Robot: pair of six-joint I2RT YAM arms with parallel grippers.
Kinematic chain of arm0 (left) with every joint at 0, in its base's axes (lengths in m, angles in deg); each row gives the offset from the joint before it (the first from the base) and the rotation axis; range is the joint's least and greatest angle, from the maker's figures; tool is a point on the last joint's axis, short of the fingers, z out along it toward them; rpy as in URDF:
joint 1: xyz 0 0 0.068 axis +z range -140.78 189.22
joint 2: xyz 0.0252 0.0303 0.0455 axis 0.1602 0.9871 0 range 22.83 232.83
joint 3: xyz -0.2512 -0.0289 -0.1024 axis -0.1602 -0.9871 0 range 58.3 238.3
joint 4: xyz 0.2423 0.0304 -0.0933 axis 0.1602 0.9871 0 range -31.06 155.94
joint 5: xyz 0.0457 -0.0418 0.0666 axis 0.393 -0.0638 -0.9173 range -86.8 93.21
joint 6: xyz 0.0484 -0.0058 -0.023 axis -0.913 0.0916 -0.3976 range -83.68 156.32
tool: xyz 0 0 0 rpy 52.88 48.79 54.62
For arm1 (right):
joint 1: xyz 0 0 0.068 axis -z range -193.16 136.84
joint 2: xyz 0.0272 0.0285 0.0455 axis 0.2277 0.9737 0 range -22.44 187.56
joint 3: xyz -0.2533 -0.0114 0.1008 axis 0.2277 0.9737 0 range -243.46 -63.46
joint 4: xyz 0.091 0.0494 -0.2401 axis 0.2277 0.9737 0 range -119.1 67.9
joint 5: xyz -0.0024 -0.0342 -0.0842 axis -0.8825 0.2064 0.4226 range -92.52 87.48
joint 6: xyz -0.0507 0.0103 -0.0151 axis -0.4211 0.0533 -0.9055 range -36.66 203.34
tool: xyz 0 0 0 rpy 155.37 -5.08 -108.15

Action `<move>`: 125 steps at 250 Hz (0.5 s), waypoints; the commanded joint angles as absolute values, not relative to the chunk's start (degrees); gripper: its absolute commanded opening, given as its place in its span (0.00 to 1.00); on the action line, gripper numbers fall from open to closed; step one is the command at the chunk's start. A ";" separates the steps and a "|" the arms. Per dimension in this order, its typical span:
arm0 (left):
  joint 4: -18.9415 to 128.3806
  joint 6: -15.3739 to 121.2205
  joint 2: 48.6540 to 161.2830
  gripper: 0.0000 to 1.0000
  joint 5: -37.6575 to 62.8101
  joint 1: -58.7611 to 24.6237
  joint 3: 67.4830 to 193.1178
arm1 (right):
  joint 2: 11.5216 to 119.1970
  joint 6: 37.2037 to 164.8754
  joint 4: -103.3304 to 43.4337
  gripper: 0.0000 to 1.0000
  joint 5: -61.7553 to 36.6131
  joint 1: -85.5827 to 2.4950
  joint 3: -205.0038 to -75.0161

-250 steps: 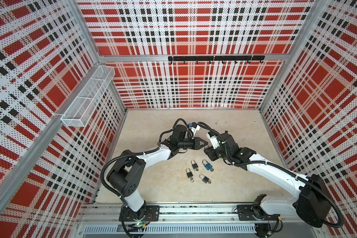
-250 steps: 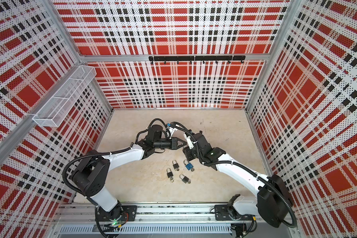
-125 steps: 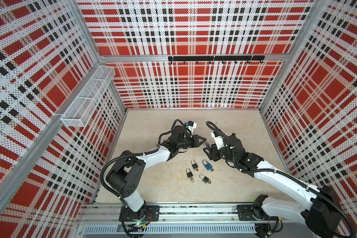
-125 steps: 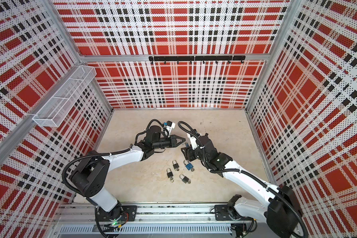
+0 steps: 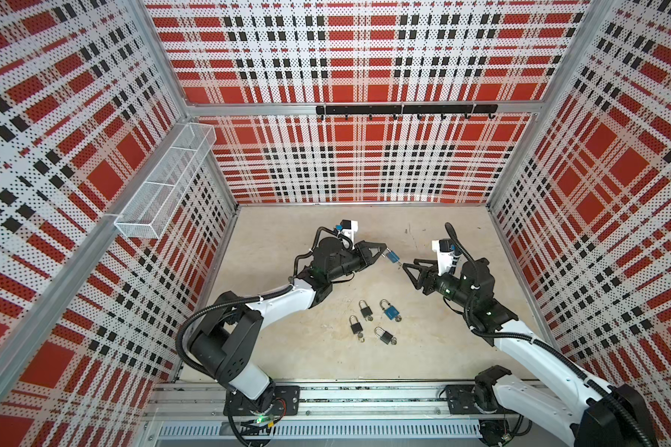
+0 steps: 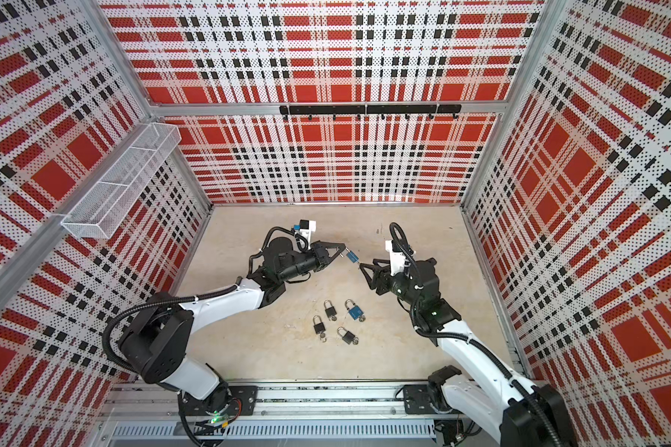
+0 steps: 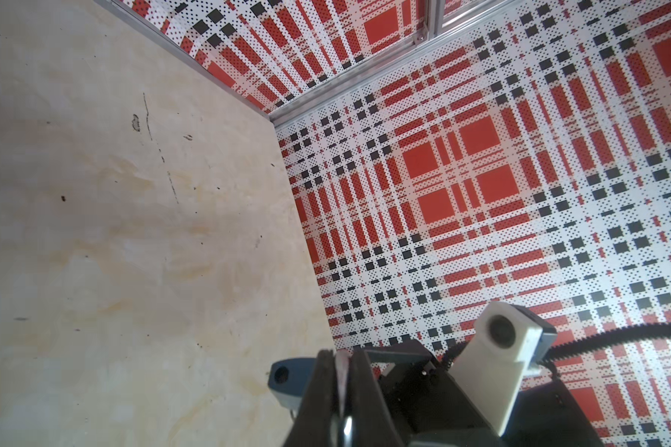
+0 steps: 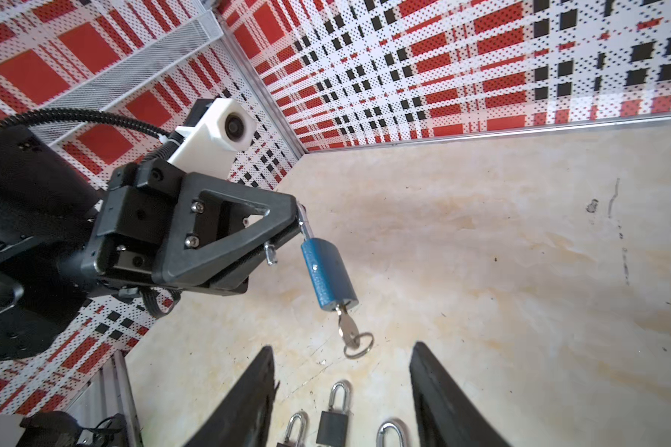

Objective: Lock with the key

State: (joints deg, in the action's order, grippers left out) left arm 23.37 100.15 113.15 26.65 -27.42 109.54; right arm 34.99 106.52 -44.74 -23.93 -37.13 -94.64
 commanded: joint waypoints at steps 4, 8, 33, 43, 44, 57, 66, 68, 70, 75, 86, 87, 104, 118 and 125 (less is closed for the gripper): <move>19.48 103.84 110.98 0.00 25.74 -28.30 109.49 | 37.89 107.47 -52.83 0.51 -29.08 -37.07 -95.48; 19.62 103.93 111.02 0.00 25.81 -28.46 109.56 | 38.23 107.43 -53.26 0.51 -29.42 -37.07 -95.56; 19.83 104.49 111.46 0.00 26.09 -29.01 110.17 | 40.42 107.47 -54.13 0.47 -31.21 -37.07 -97.13; 19.86 104.69 111.55 0.00 26.34 -29.17 110.48 | 41.03 107.32 -54.06 0.47 -31.35 -37.02 -97.65; 19.89 104.65 111.57 0.00 26.37 -29.18 110.49 | 41.07 107.33 -54.19 0.47 -31.39 -37.09 -97.69; 19.92 104.95 111.64 0.00 26.38 -29.20 110.68 | 41.49 106.98 -54.06 0.47 -31.71 -37.08 -98.23; 19.92 104.94 111.60 0.00 26.43 -29.34 110.76 | 41.66 106.71 -53.82 0.47 -31.69 -37.07 -98.64; 19.92 104.95 111.55 0.00 26.44 -29.36 110.77 | 41.64 106.70 -53.74 0.47 -31.59 -37.07 -98.77; 19.98 104.91 111.58 0.00 26.44 -29.34 110.84 | 41.63 106.63 -53.67 0.47 -31.49 -37.07 -98.83; 20.00 104.98 111.52 0.00 26.49 -29.28 110.89 | 41.71 106.45 -53.42 0.47 -31.36 -37.11 -99.02; 20.00 105.08 111.59 0.00 26.51 -29.36 110.95 | 41.80 105.96 -53.00 0.47 -31.35 -37.02 -99.47; 20.00 105.11 111.59 0.00 26.55 -29.36 110.95 | 41.85 105.99 -53.05 0.47 -31.35 -37.00 -99.48; 20.08 105.37 111.59 0.00 26.78 -29.34 111.04 | 42.35 105.68 -52.57 0.46 -31.39 -37.07 -100.22; 20.09 105.48 111.62 0.00 26.91 -29.33 111.15 | 42.93 105.49 -52.24 0.44 -31.61 -37.06 -100.75; 20.09 105.49 111.62 0.00 27.04 -29.34 111.21 | 43.19 105.47 -51.95 0.43 -31.71 -37.07 -100.93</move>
